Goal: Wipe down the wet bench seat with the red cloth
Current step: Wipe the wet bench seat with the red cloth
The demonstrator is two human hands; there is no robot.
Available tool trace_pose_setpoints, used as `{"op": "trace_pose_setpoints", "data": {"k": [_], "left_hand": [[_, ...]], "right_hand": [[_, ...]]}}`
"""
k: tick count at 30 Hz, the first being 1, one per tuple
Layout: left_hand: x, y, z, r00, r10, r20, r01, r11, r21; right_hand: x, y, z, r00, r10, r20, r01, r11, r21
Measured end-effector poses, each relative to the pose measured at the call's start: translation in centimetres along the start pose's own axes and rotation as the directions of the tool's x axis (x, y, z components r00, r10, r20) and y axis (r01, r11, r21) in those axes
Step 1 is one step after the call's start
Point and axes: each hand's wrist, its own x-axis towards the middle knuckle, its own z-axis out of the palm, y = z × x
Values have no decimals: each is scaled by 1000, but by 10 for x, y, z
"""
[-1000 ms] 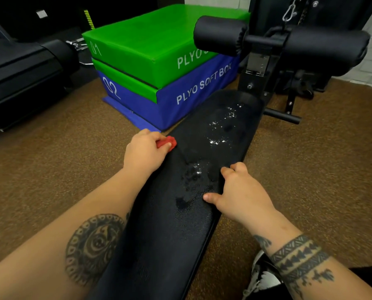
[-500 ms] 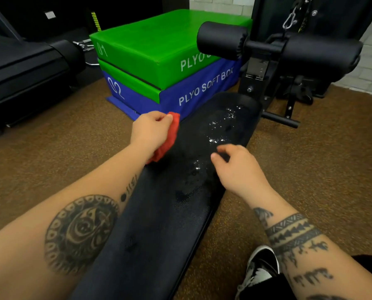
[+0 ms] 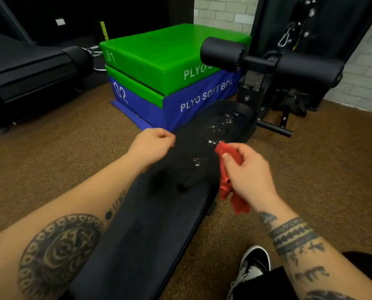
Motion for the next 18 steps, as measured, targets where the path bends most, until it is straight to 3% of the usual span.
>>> {"op": "trace_pose_setpoints", "data": {"k": [2, 4, 7, 9, 13, 18], "left_hand": [[-1, -32, -6, 996, -20, -89, 35, 984, 173], [-8, -61, -4, 995, -4, -97, 25, 976, 218], [-22, -88, 10, 979, 198, -56, -165, 917, 364], [-26, -93, 14, 966, 250, -65, -201, 887, 416], [-25, -91, 14, 966, 248, -73, -193, 880, 435], [-27, -93, 12, 967, 249, -44, -207, 877, 433]], "right_hand": [[-24, 0, 22, 984, -157, 80, 165, 980, -111], [-47, -2, 51, 928, -310, 207, 360, 889, -283], [-65, -4, 82, 839, -443, 317, 544, 681, -489], [-65, -4, 88, 802, -474, 364, 597, 604, -528], [-53, -1, 85, 805, -455, 380, 593, 615, -520], [-16, 10, 64, 948, -189, 257, 307, 760, -573]]}}
